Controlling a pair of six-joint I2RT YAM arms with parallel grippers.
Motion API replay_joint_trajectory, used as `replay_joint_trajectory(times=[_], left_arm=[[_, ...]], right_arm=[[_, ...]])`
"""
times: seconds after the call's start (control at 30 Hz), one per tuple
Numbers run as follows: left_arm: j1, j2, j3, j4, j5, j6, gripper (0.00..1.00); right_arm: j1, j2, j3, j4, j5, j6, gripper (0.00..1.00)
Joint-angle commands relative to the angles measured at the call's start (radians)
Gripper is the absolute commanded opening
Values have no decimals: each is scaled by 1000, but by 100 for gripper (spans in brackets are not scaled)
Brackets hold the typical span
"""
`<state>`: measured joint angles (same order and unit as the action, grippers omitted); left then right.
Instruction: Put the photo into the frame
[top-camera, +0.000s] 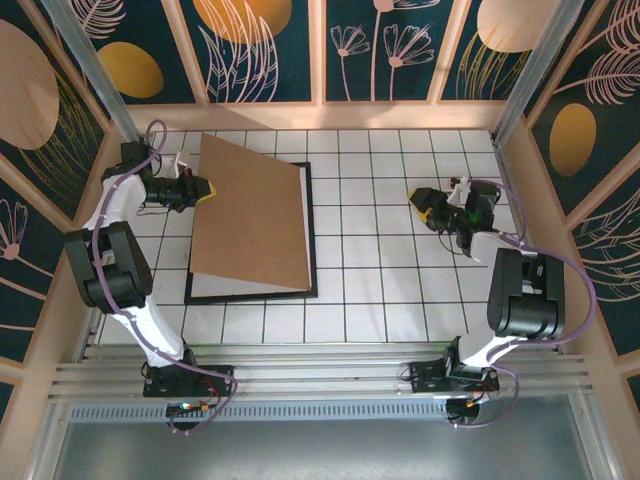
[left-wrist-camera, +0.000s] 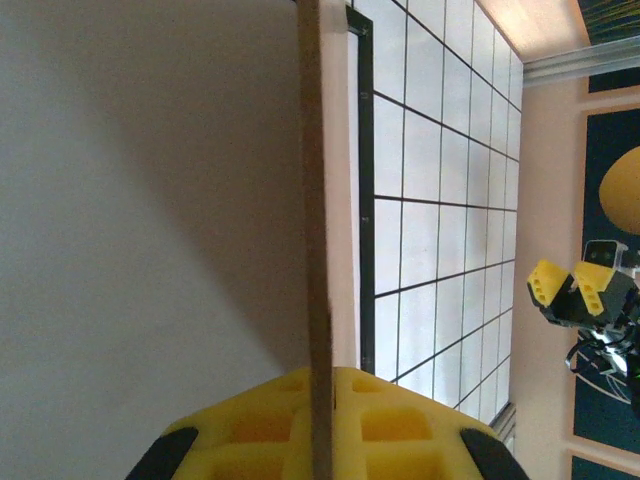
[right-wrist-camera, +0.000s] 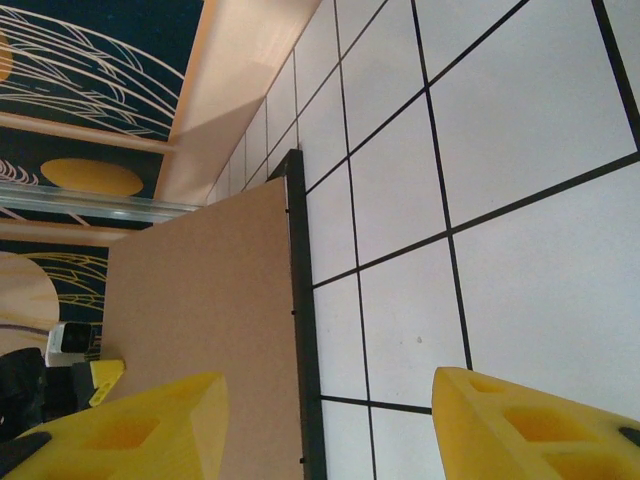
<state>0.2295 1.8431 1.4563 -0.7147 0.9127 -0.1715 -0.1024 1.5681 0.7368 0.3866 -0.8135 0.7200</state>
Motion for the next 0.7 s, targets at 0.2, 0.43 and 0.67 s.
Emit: replay_joint_trajectory(times=[0.2, 0.43, 0.67], left_arm=[[7, 30, 12, 88, 26, 16, 0], [7, 42, -30, 157, 75, -22, 0], [-2, 62, -35, 157, 95, 7, 0]], right_arm=[[12, 16, -8, 24, -20, 5, 56], [14, 18, -5, 11, -9, -3, 56], [16, 29, -1, 10, -9, -1, 55]])
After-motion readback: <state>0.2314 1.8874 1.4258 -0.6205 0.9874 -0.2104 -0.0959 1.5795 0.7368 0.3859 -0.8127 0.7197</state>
